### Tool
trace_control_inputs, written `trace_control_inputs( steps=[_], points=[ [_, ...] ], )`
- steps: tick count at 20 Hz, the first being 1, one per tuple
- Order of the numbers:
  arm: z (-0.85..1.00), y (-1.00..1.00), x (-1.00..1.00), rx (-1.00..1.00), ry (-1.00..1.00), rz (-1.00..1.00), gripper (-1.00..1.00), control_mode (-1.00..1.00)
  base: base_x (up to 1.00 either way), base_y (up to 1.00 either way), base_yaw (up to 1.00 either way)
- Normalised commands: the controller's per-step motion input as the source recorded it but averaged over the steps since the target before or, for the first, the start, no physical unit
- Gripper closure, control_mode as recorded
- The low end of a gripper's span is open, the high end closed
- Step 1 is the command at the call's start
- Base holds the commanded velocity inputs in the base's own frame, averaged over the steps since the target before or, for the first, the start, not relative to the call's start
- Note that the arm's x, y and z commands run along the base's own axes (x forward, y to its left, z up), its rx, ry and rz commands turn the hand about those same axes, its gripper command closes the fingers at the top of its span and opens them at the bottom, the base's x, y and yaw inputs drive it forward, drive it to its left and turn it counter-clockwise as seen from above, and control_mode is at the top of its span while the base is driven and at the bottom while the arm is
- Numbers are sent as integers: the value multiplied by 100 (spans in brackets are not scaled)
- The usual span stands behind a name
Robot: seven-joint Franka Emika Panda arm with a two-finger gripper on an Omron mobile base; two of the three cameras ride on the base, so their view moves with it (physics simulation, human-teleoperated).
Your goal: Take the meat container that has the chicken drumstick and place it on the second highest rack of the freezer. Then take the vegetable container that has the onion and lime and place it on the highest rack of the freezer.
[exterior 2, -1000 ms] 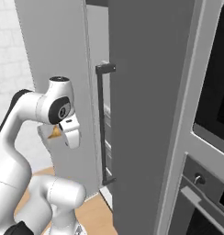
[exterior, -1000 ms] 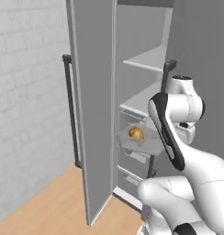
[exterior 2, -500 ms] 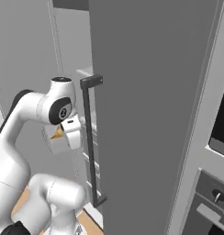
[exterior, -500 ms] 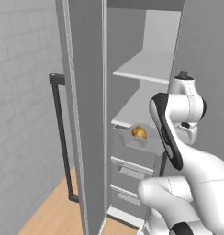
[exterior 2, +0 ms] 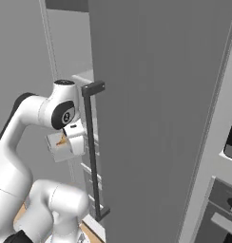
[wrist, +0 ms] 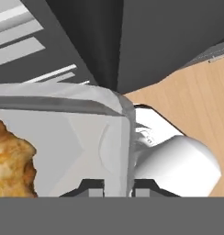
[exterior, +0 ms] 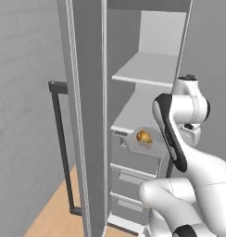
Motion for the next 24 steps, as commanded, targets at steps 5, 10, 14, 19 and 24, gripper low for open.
trace_control_inputs(
  steps=[5,10,14,19,24],
  points=[
    [0,0,0,0,0,0,100,100,0,33,-31],
    [0,0,0,0,0,0,100,100,0,44,-38],
    [0,0,0,0,0,0,100,100,0,60,-28],
    [0,0,0,0,0,0,100,100,0,53,-7],
    [0,0,0,0,0,0,100,100,4,35,-9]
  ],
)
